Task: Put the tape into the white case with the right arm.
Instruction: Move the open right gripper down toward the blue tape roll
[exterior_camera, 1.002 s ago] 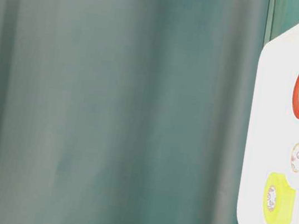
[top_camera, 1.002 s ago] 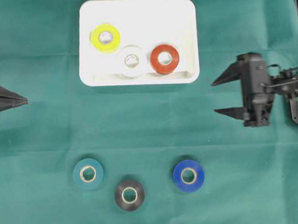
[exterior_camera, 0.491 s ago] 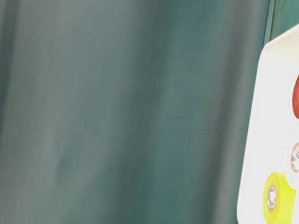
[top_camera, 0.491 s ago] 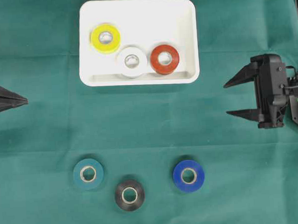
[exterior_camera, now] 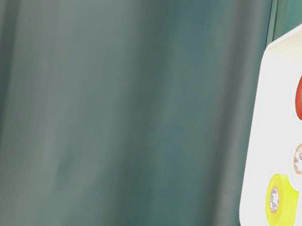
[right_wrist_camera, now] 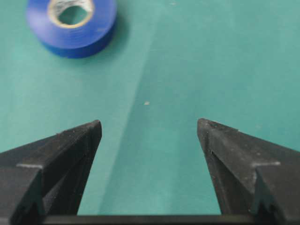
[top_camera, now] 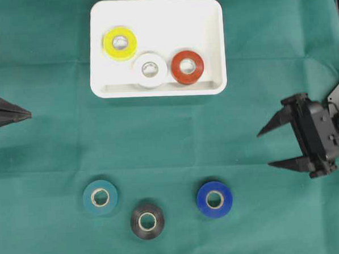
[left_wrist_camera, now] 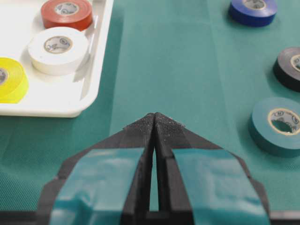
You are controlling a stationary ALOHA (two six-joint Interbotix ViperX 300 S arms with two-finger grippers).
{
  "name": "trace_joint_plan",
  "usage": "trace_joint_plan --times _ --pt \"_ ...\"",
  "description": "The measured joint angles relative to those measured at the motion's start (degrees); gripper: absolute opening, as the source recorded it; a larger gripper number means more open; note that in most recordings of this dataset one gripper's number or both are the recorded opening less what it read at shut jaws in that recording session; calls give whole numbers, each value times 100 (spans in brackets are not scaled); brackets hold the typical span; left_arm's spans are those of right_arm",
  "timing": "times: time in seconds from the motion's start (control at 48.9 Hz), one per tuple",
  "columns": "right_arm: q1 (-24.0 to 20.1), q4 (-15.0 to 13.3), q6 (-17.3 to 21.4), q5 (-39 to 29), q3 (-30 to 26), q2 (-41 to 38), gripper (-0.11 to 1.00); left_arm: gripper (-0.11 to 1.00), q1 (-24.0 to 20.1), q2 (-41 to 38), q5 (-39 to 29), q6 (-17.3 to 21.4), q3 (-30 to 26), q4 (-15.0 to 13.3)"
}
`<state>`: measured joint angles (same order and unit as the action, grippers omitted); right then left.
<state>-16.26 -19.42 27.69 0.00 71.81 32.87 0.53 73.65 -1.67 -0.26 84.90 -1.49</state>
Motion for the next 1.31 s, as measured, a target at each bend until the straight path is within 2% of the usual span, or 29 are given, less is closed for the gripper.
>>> trace_joint_plan --times 0.266,0.798,0.982,1.309 --pt "-53 0 0 70 -132 -404 46 1 0 9 0 0 0 0" --pt "-431 -9 -62 299 -1995 -2646 46 1 0 9 0 0 0 0" --pt "-501 -9 -62 290 -2408 -3094 46 1 0 9 0 0 0 0" --pt "-510 -9 -62 -97 -2716 -3437 46 1 0 9 0 0 0 0"
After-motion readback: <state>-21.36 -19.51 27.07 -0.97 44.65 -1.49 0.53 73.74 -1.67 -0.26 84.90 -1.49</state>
